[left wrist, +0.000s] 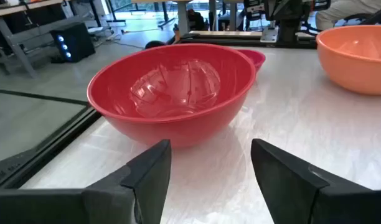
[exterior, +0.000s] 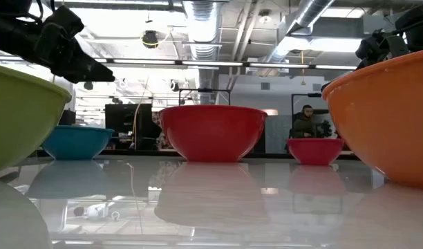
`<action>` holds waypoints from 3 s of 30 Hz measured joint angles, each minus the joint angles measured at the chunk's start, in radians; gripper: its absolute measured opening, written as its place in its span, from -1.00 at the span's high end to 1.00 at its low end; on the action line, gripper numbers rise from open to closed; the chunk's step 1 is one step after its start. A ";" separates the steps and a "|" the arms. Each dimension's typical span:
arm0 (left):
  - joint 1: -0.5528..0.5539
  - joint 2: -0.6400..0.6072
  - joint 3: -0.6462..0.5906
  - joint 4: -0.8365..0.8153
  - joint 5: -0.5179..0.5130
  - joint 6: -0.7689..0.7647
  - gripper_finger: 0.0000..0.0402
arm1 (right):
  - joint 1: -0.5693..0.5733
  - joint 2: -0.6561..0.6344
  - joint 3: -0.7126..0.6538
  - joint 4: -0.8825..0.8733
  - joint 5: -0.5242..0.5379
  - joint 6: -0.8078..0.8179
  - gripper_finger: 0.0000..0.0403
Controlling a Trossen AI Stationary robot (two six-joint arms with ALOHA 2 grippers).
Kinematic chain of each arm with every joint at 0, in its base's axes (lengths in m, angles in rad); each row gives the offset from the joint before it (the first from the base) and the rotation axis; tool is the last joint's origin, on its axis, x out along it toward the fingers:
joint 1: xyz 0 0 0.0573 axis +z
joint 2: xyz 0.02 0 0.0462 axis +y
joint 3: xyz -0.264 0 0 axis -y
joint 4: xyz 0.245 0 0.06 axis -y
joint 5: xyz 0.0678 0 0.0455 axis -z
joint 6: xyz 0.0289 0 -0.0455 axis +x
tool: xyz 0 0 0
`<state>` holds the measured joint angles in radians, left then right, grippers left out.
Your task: Nest bowls inside each other
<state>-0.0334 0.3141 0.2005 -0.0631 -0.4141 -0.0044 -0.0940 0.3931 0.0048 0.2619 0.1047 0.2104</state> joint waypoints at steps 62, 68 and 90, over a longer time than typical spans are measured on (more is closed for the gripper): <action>0.000 0.000 0.000 0.000 0.000 -0.012 -0.06 | 0.000 0.000 0.000 0.000 0.000 0.000 0.75; 0.000 0.000 0.000 0.001 0.066 -0.370 -0.06 | 0.000 0.000 0.000 0.000 0.000 0.000 0.75; 0.000 0.086 0.000 0.334 0.140 -0.343 -0.06 | -0.007 0.000 0.061 0.070 -0.001 0.070 0.75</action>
<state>-0.0334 0.3997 0.2005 0.2708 -0.2744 -0.3474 -0.1005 0.3933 0.0659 0.3317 0.1036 0.2806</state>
